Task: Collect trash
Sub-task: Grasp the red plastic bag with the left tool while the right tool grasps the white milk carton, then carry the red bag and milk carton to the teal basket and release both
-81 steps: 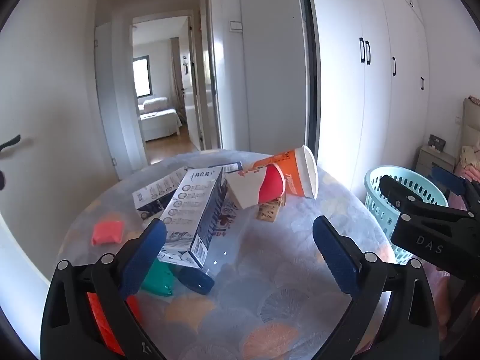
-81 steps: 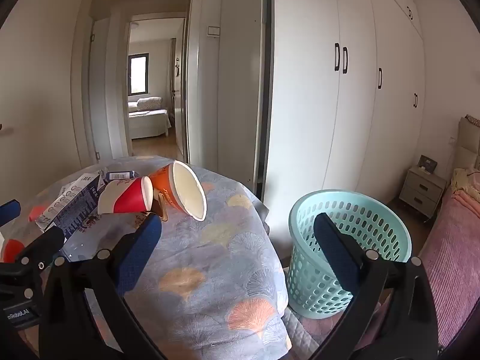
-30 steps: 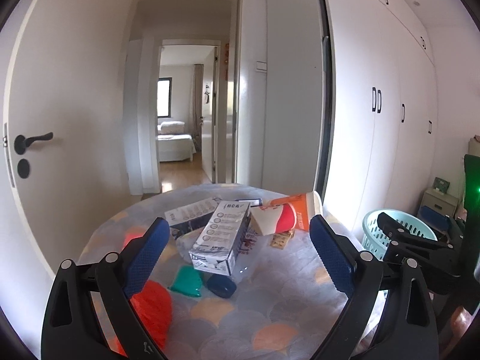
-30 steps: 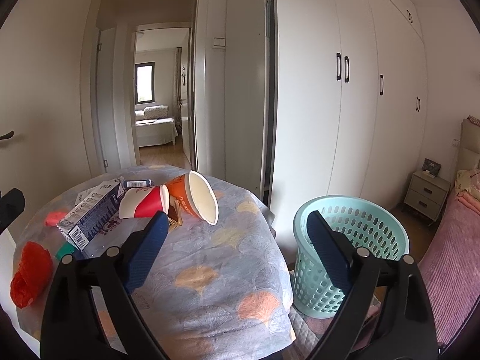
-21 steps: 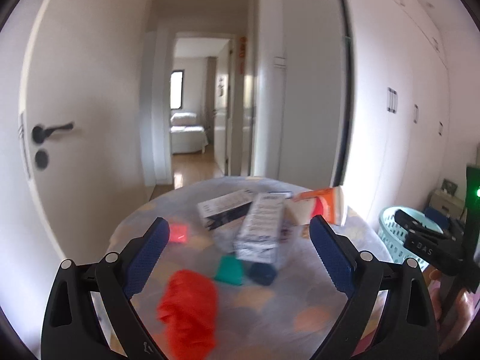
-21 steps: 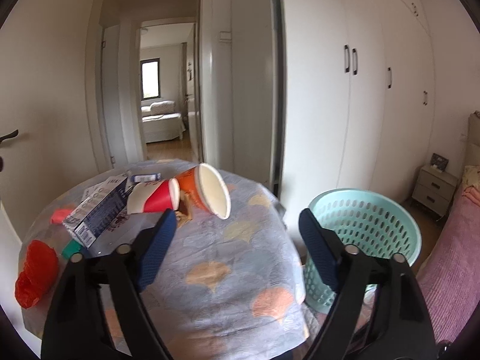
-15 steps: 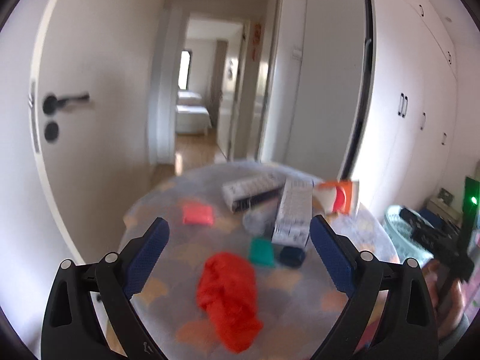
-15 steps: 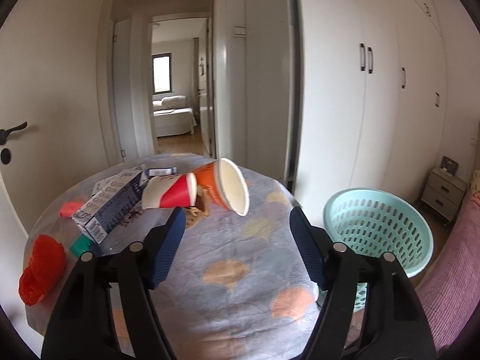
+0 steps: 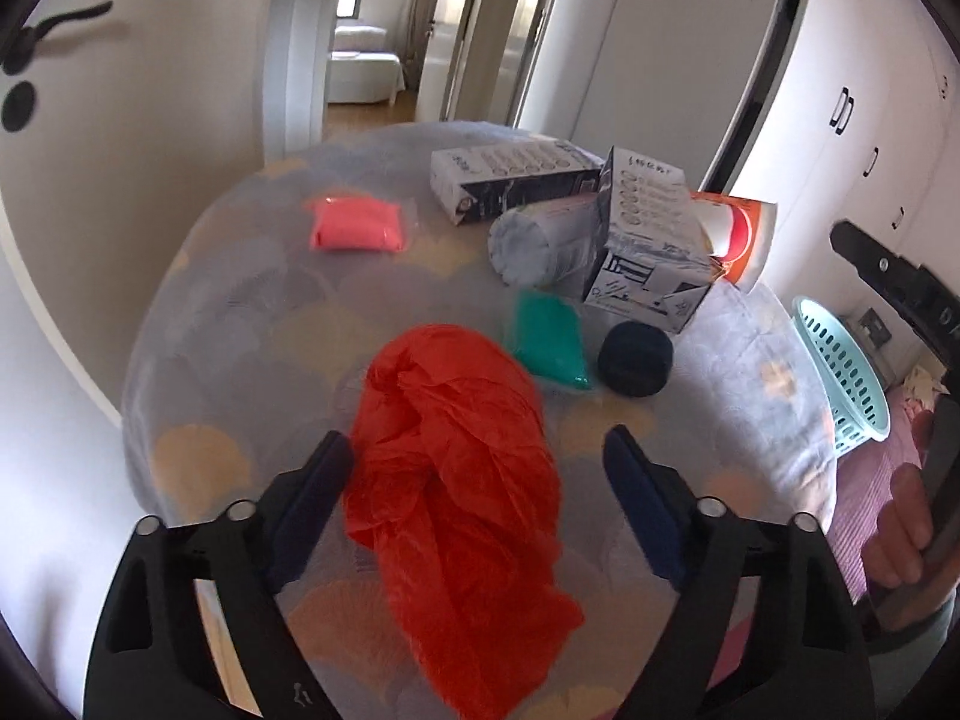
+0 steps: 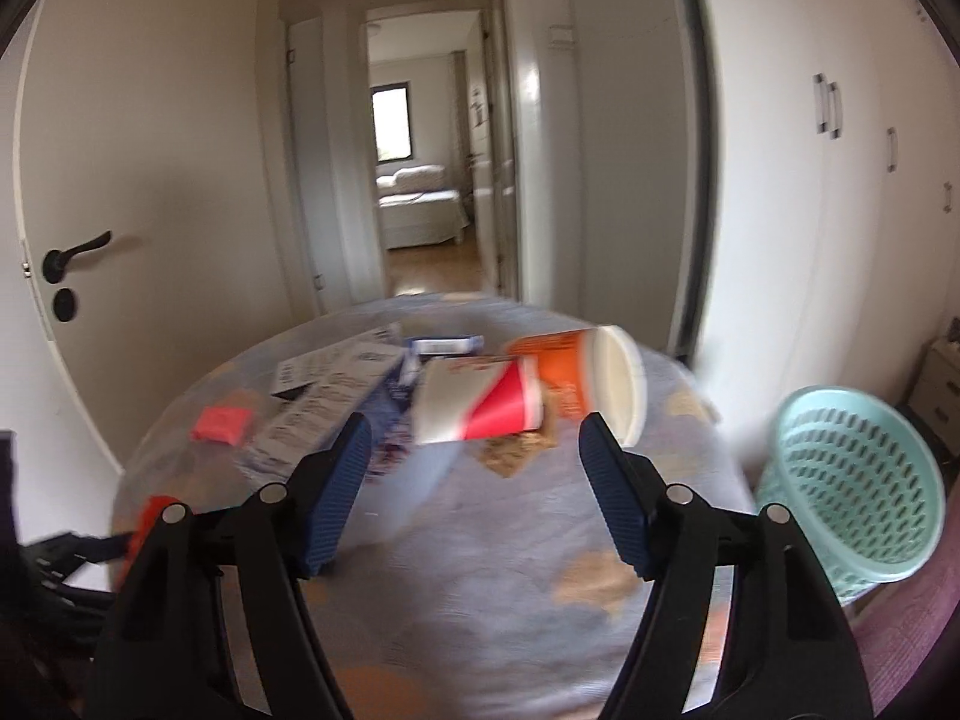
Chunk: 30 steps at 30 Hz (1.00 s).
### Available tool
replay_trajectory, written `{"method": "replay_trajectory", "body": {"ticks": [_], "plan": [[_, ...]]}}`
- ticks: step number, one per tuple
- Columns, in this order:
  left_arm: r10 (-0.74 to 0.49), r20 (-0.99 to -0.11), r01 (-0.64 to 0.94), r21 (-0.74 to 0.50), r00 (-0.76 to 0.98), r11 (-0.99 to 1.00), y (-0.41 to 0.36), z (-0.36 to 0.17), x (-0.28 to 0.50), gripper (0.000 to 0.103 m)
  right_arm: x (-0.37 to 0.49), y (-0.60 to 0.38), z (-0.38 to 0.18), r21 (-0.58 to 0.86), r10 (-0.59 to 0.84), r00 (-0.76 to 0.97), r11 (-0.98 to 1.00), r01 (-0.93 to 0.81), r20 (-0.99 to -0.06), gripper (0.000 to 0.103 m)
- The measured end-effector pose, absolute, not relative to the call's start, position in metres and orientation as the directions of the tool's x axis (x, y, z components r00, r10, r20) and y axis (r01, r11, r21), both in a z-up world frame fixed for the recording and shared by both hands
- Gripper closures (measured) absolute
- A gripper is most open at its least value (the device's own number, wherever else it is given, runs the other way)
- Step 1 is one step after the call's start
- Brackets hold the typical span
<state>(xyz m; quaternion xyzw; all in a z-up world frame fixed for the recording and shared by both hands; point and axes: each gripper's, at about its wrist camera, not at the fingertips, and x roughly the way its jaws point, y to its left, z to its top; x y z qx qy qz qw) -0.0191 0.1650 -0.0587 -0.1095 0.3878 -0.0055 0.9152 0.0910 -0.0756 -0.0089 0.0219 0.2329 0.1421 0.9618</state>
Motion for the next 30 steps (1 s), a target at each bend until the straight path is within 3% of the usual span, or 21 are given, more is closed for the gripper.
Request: {"method": "replay_trajectory", "body": {"ticks": [2,4,9,24,28,30], "plan": [[-0.089,-0.714,-0.074,-0.193,0.695,0.978,0.165,-0.061,-0.014,0.027,0.096,-0.058,-0.008,0.121,0.313,0.829,0.949,-0.29,-0.463,0.034],[-0.086,-0.721,-0.061,-0.175,0.687,0.983,0.163,-0.062,-0.01,0.044,0.103,-0.042,-0.008,0.122,0.323,0.813,0.945,-0.303,-0.485,0.029],[-0.107,-0.711,-0.021,-0.168,0.695,0.985,0.164,-0.057,-0.007,0.059,0.119,0.0,-0.013,0.113,0.309,0.781,0.948,-0.296,-0.543,0.023],[-0.133,-0.658,0.003,-0.195,0.741,0.981,0.178,-0.046,-0.016,0.061,0.173,0.048,-0.048,0.103,0.148,0.69,0.989,-0.106,-0.709,0.022],[-0.142,-0.625,0.01,-0.21,0.768,0.978,0.182,-0.035,-0.022,0.061,0.174,0.049,-0.05,0.095,0.147,0.694,0.989,-0.113,-0.705,0.041],[-0.144,-0.606,0.015,-0.213,0.782,0.977,0.183,-0.028,-0.024,0.061,0.171,0.044,-0.049,0.107,0.169,0.696,0.986,-0.132,-0.698,0.044]]}}
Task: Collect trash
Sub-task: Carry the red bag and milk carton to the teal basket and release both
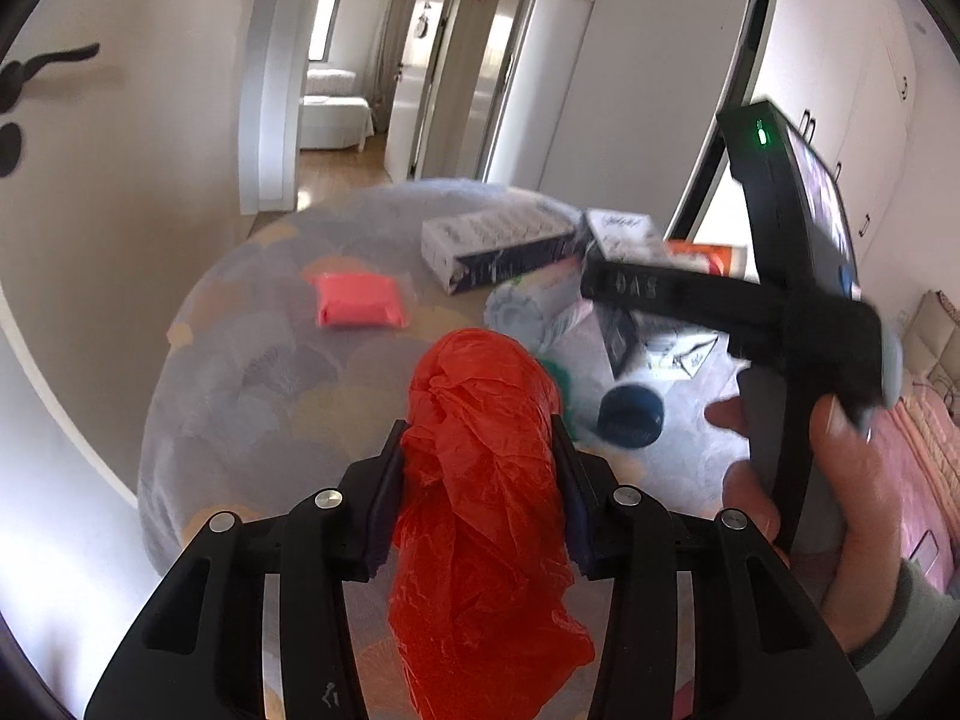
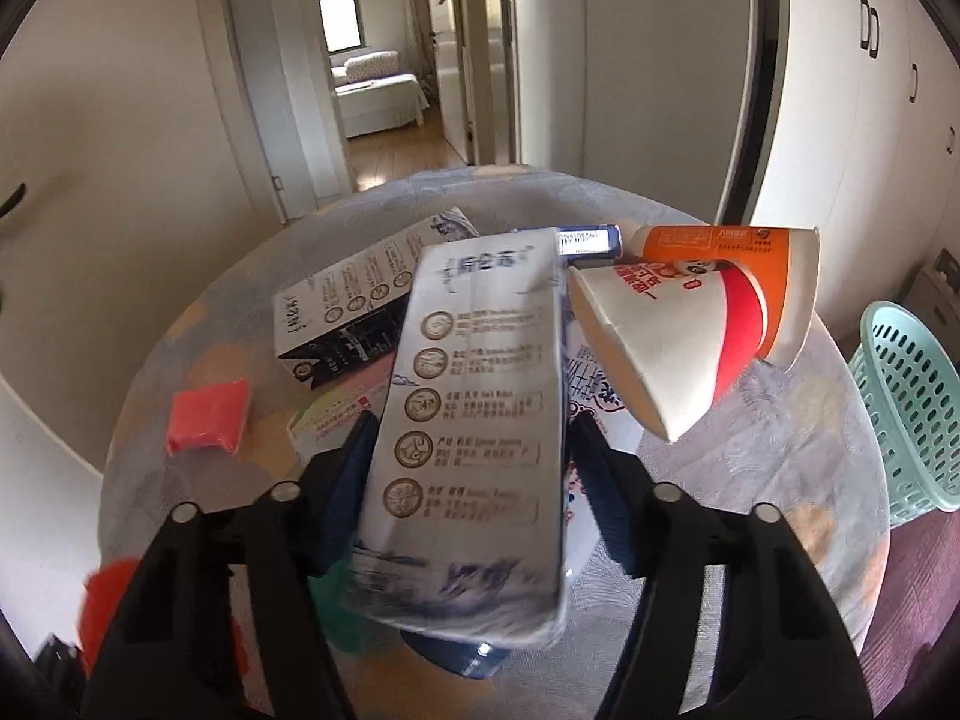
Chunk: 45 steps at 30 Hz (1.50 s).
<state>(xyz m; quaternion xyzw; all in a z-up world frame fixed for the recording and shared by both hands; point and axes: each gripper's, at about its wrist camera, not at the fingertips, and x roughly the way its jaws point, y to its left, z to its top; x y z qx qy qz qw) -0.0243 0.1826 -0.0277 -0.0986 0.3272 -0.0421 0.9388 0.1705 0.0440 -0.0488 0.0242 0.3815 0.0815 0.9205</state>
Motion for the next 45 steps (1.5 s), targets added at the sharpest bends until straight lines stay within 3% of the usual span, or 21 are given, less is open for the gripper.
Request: {"method": "replay_trajectory", "body": {"ticks": [9,14,19,27,37,45], "plan": [[-0.136,-0.524,0.041,-0.189,0.841,0.981,0.169,0.007,-0.022,0.061,0.135,-0.002,-0.011,0.214,0.303,0.733,0.953,-0.217,-0.609,0.045],[-0.166,-0.472,0.087,-0.184,0.866,0.979,0.149,0.031,-0.012,0.061,0.115,-0.041,0.02,0.236,0.304,0.787,0.95,-0.206,-0.536,0.045],[-0.228,-0.446,0.173,-0.162,0.866,0.972,0.108,0.047,0.008,0.061,0.1,-0.107,0.042,0.259,0.242,0.846,0.957,-0.128,-0.475,0.045],[-0.37,-0.442,0.349,-0.132,0.817,0.928,0.005,0.06,0.049,0.06,0.084,-0.233,0.038,0.287,0.024,0.914,0.952,0.102,-0.405,0.045],[-0.535,-0.531,0.548,-0.151,0.657,0.823,-0.139,0.028,0.122,0.06,0.101,-0.374,-0.036,0.355,-0.127,0.824,0.859,0.37,-0.552,0.045],[-0.584,-0.649,0.586,-0.252,0.488,0.77,-0.205,-0.029,0.198,0.06,0.13,-0.434,-0.088,0.322,-0.119,0.714,0.833,0.45,-0.69,0.044]]}}
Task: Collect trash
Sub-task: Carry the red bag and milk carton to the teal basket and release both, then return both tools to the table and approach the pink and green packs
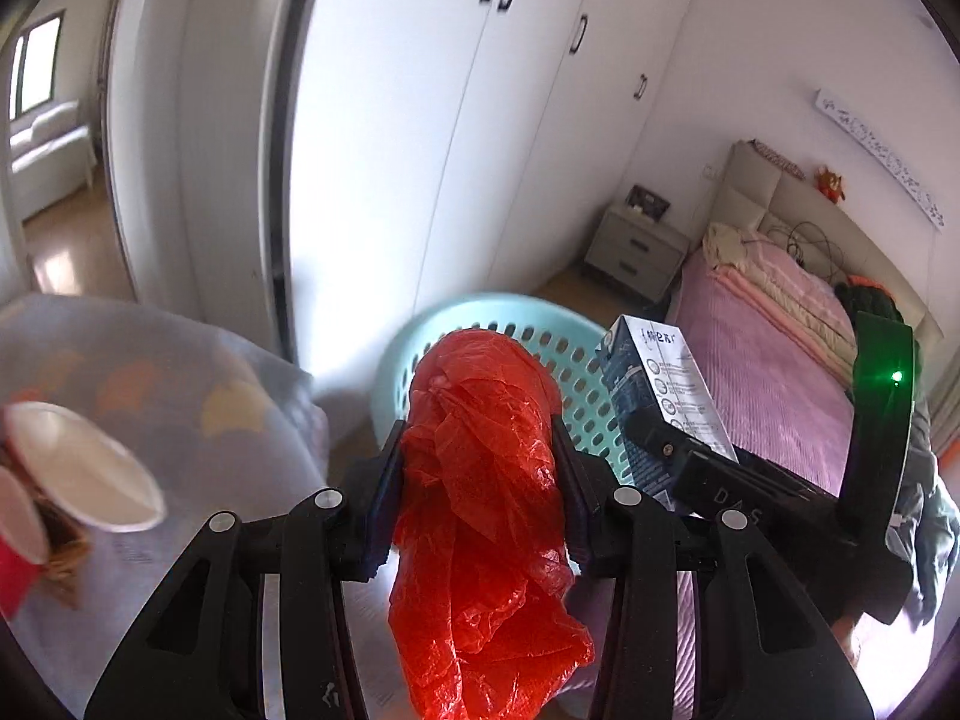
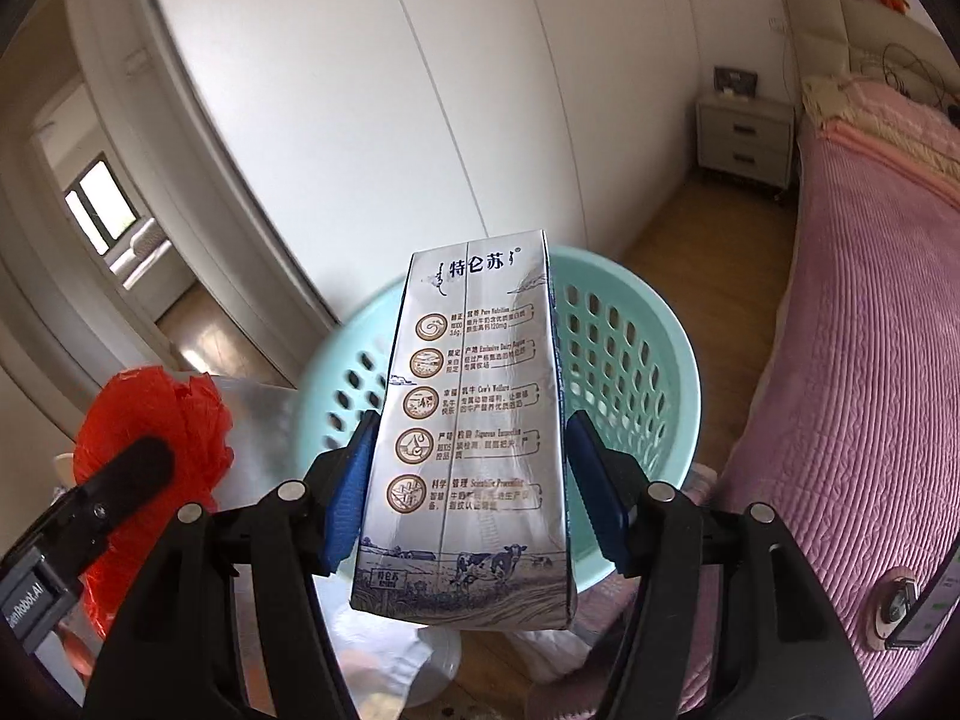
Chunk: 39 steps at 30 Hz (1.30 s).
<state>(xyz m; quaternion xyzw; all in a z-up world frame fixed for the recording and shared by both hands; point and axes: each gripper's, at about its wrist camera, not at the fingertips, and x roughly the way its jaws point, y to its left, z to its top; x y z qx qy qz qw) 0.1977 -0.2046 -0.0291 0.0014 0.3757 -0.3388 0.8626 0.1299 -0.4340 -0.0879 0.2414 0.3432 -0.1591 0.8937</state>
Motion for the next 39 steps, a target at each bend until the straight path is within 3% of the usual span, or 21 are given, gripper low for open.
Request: {"method": "replay_trajectory", "body": {"ticks": [13,18,21,29,39], "plan": [[-0.596,-0.686,0.594,-0.29,0.417,0.75,-0.257,-0.059,0.216,0.057,0.134,-0.465,-0.109,0.36,-0.113,0.681,0.78,0.512,-0.723,0.034],[-0.58,-0.685,0.585,-0.27,0.441,0.764,-0.27,-0.062,0.214,0.029,0.121,-0.461,-0.097,0.359,-0.127,0.692,0.78,0.513,-0.711,0.034],[-0.588,-0.669,0.588,-0.271,0.454,0.762,-0.264,-0.056,0.207,0.022,0.115,-0.457,-0.088,0.344,-0.145,0.699,0.789,0.509,-0.7,0.034],[-0.598,-0.578,0.559,-0.273,0.555,0.783,-0.21,-0.019,0.177,0.022,0.109,-0.43,-0.064,0.345,-0.129,0.743,0.825,0.447,-0.656,0.034],[-0.39,-0.427,0.335,-0.201,0.816,0.92,-0.084,0.028,0.108,0.022,0.104,-0.335,-0.011,0.268,-0.029,0.86,0.944,0.191,-0.51,0.034]]}}
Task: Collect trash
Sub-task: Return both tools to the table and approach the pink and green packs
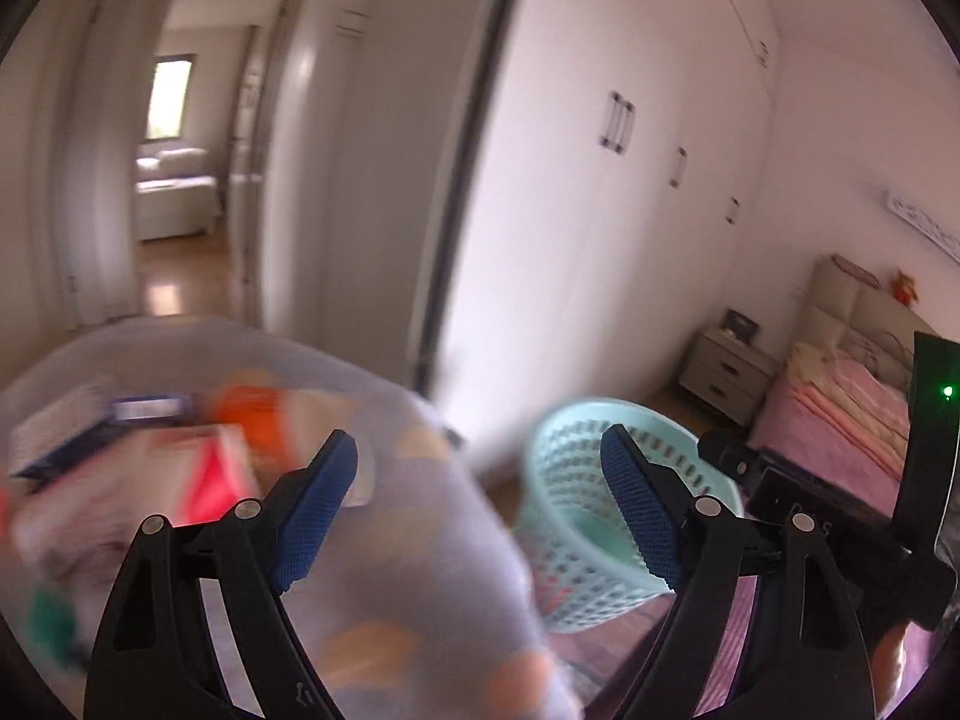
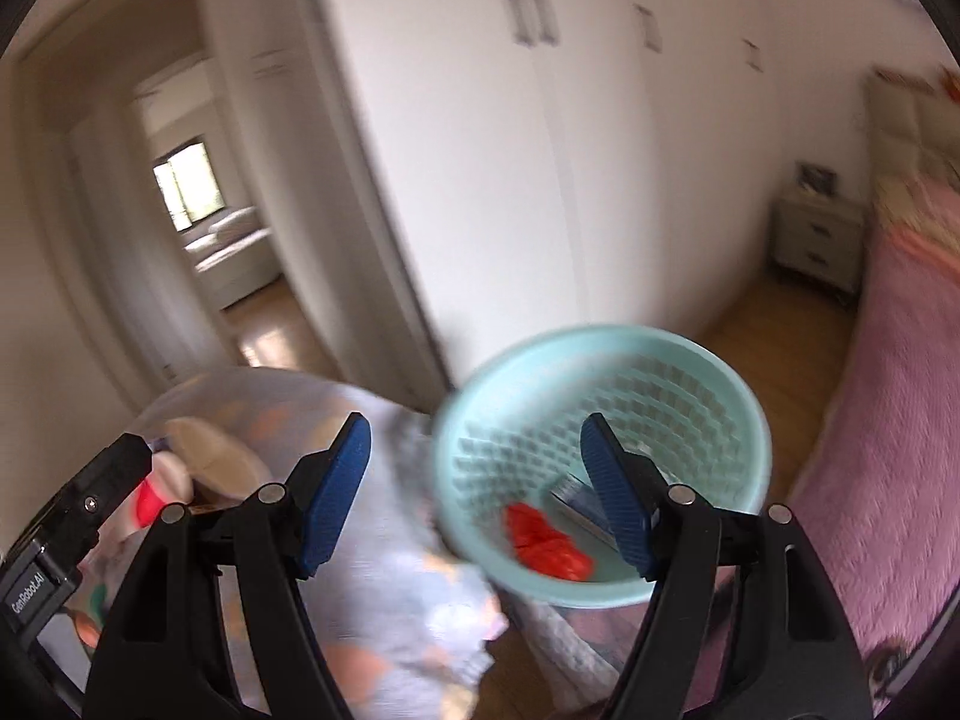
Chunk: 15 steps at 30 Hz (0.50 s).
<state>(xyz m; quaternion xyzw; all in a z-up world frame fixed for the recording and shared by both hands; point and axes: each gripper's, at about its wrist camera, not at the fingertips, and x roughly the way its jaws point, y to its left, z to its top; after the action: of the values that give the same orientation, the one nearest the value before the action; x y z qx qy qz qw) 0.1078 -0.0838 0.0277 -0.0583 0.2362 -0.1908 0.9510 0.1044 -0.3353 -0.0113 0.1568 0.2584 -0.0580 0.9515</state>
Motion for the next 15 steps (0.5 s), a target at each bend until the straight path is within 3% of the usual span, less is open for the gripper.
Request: {"method": "replay_trajectory", "body": {"ticks": [7,12,15], "plan": [[-0.23,-0.392,0.172,-0.177,0.891,0.969,0.015,0.041,0.08,0.021,0.11,-0.244,0.007,0.197,0.133,0.881,0.979,-0.046,-0.454,0.034],[-0.111,-0.372,0.015,-0.252,0.922,0.968,0.097,0.038,0.071,0.018,0.117,-0.184,0.005,0.181,0.232,0.851,0.97,-0.164,-0.471,0.034],[0.004,-0.442,-0.094,-0.182,0.897,0.979,0.138,0.032,0.074,0.018,0.119,-0.151,-0.002,0.174,0.273,0.828,0.961,-0.214,-0.49,0.034]]}}
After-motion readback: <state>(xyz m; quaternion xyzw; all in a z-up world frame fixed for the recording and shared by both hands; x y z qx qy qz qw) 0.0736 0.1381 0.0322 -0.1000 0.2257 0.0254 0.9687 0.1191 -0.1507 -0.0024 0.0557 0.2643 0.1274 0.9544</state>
